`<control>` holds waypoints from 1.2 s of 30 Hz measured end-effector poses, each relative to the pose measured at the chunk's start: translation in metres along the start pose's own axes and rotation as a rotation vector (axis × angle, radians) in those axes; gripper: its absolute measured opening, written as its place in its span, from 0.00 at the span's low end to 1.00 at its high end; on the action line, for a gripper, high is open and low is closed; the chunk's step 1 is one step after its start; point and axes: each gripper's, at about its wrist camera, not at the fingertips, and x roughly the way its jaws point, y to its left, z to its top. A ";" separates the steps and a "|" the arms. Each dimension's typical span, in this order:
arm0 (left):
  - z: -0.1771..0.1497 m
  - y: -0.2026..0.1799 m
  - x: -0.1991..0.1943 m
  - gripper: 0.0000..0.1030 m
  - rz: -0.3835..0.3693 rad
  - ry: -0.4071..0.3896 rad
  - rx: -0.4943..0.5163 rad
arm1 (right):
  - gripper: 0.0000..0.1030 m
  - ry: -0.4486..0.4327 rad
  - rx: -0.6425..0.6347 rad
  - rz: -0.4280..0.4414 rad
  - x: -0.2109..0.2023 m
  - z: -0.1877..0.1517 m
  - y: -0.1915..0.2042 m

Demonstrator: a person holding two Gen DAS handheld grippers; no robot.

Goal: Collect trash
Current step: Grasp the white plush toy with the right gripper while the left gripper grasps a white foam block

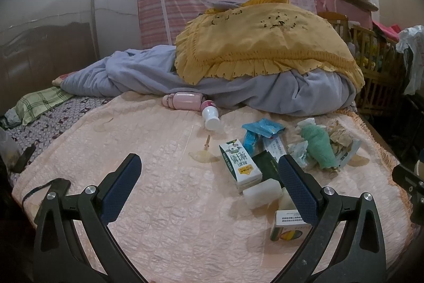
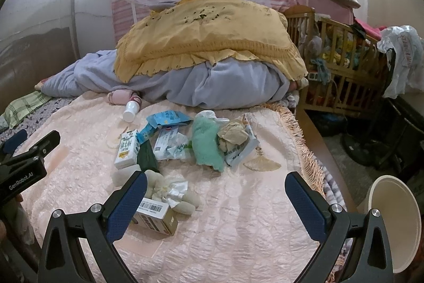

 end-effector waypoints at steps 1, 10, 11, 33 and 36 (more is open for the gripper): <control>-0.001 0.001 0.001 1.00 0.000 0.002 0.001 | 1.00 0.002 0.000 0.002 0.000 0.000 -0.001; -0.014 0.015 0.009 1.00 0.011 0.039 0.041 | 1.00 0.072 0.014 0.035 0.015 -0.012 -0.007; -0.015 0.016 0.012 1.00 0.011 0.047 0.045 | 1.00 0.079 0.016 0.042 0.017 -0.013 -0.007; -0.039 -0.014 0.119 0.82 -0.259 0.341 0.161 | 0.66 0.539 -0.043 0.406 0.184 -0.018 0.028; -0.043 -0.027 0.136 0.81 -0.296 0.382 0.205 | 0.50 0.516 0.002 0.452 0.182 -0.021 0.027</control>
